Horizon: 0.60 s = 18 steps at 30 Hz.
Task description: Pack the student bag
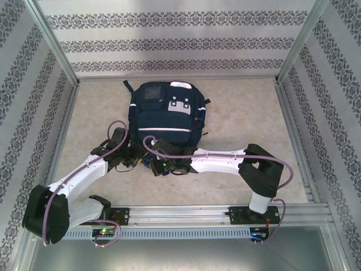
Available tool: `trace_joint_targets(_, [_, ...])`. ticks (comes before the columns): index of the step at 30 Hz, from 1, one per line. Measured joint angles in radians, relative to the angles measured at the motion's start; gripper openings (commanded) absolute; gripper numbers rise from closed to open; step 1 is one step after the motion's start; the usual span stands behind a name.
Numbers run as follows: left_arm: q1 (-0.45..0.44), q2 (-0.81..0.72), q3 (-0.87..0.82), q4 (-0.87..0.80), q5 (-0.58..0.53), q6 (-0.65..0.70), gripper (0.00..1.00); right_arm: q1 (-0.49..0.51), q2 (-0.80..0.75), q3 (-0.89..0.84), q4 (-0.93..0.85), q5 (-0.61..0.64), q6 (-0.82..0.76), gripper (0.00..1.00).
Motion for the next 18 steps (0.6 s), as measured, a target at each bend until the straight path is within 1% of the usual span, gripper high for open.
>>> trace_joint_targets(2, [0.0, 0.018, 0.0, 0.008, 0.0, 0.006, 0.28, 0.0, 0.0, -0.003, 0.003, 0.0, 0.0, 0.0])
trace_joint_targets(6, [0.0, 0.041, -0.001, 0.02, -0.004, 0.02, 0.1, 0.0, 0.0, -0.003, 0.003, 0.002, -0.001, 0.0])
trace_joint_targets(9, [0.0, 0.042, -0.001, 0.024, -0.005, 0.035, 0.02, 0.0, 0.0, -0.004, 0.002, 0.01, -0.005, 0.0])
trace_joint_targets(14, [0.0, 0.039, 0.003, 0.017, -0.019, 0.064, 0.01, 0.0, -0.003, -0.013, -0.008, 0.031, -0.027, 0.0])
trace_joint_targets(18, [0.0, 0.028, 0.018, -0.002, -0.034, 0.084, 0.02, 0.0, -0.035, -0.042, -0.032, 0.049, -0.058, 0.0])
